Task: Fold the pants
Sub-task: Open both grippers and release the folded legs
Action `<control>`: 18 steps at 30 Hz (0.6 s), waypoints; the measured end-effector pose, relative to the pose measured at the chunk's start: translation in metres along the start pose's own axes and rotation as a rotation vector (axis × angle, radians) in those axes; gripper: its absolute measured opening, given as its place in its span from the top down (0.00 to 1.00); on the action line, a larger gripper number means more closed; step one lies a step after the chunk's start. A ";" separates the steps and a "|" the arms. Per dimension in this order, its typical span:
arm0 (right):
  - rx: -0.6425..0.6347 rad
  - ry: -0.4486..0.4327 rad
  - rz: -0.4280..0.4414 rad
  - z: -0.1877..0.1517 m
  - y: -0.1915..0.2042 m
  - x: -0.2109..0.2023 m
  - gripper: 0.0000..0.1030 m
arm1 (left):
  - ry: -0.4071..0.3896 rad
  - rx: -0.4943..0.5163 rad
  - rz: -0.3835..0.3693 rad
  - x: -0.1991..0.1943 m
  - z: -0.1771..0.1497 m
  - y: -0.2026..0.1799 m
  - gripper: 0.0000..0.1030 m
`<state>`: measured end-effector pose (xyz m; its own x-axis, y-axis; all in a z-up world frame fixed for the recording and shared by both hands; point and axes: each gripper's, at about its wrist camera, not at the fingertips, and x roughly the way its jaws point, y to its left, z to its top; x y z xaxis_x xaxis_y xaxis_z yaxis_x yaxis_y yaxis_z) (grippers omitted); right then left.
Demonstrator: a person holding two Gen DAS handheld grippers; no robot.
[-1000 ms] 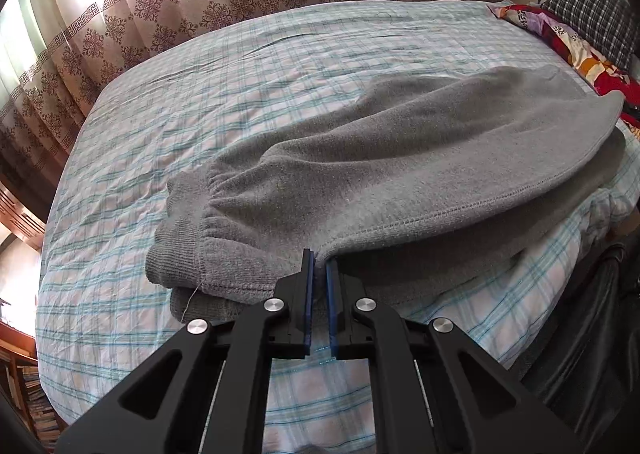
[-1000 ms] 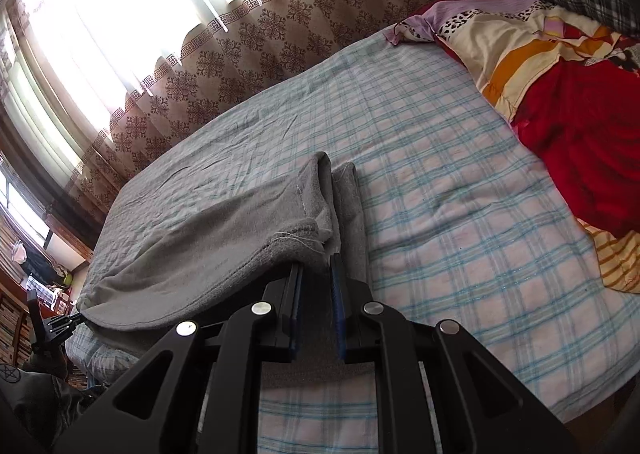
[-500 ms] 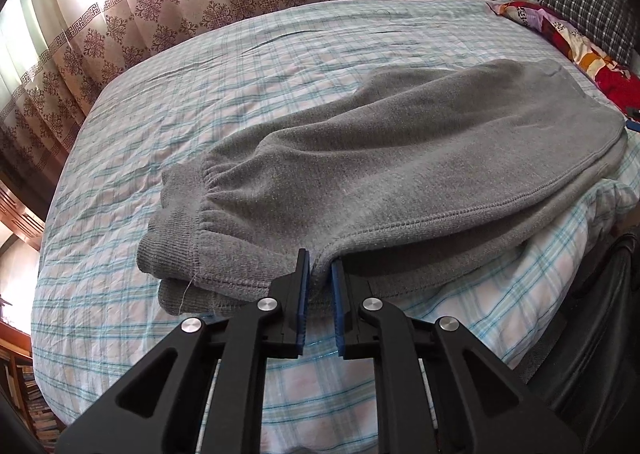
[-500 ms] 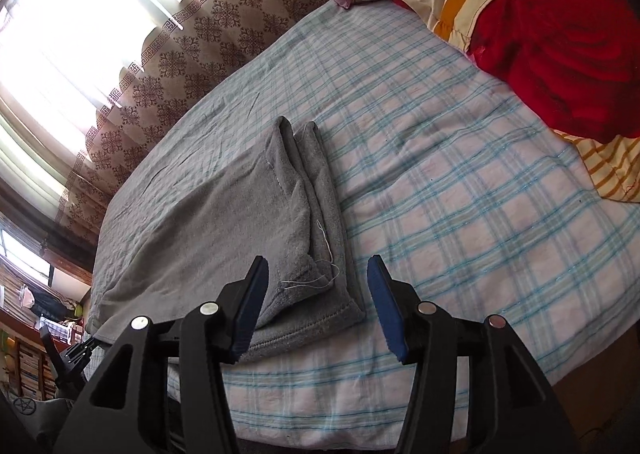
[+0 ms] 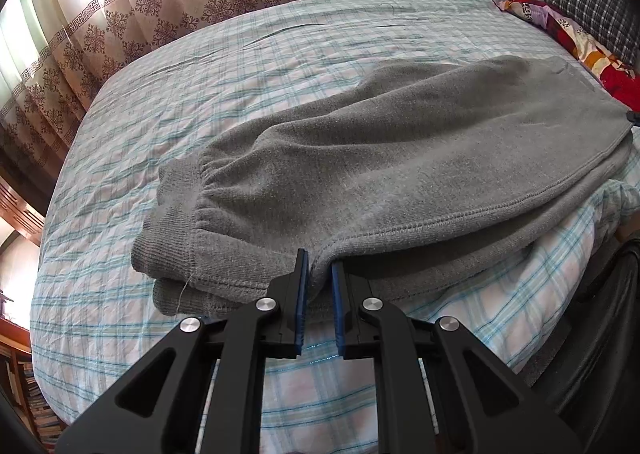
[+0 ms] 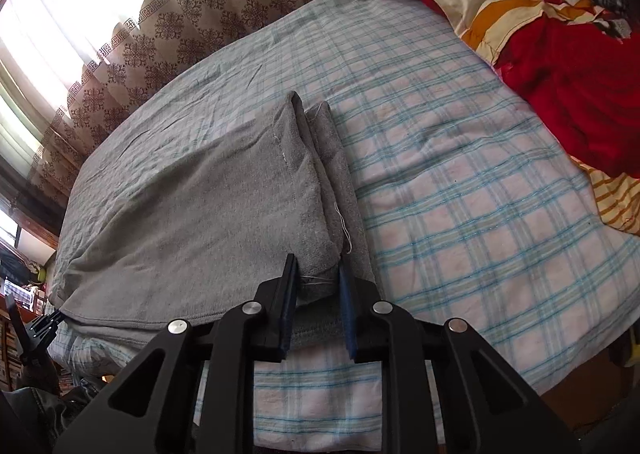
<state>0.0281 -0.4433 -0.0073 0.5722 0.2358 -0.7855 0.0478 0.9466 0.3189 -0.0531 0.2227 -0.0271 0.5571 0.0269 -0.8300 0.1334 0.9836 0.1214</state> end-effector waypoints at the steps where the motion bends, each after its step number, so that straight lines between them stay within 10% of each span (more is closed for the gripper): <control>1: -0.017 -0.003 -0.009 0.000 0.002 -0.009 0.82 | 0.002 0.003 0.001 -0.001 0.001 0.000 0.90; 13: -0.064 0.157 -0.188 -0.027 -0.009 0.026 0.78 | 0.008 0.049 -0.001 -0.002 -0.005 -0.003 0.90; 15: -0.109 0.149 -0.259 -0.026 -0.004 0.023 0.52 | 0.010 0.055 0.002 -0.002 -0.005 -0.003 0.90; 18: -0.167 0.112 -0.296 -0.022 0.003 0.011 0.40 | -0.004 0.065 -0.009 -0.009 -0.005 -0.003 0.86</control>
<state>0.0163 -0.4332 -0.0272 0.4595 -0.0403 -0.8873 0.0586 0.9982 -0.0150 -0.0624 0.2201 -0.0222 0.5586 0.0175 -0.8292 0.1910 0.9702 0.1491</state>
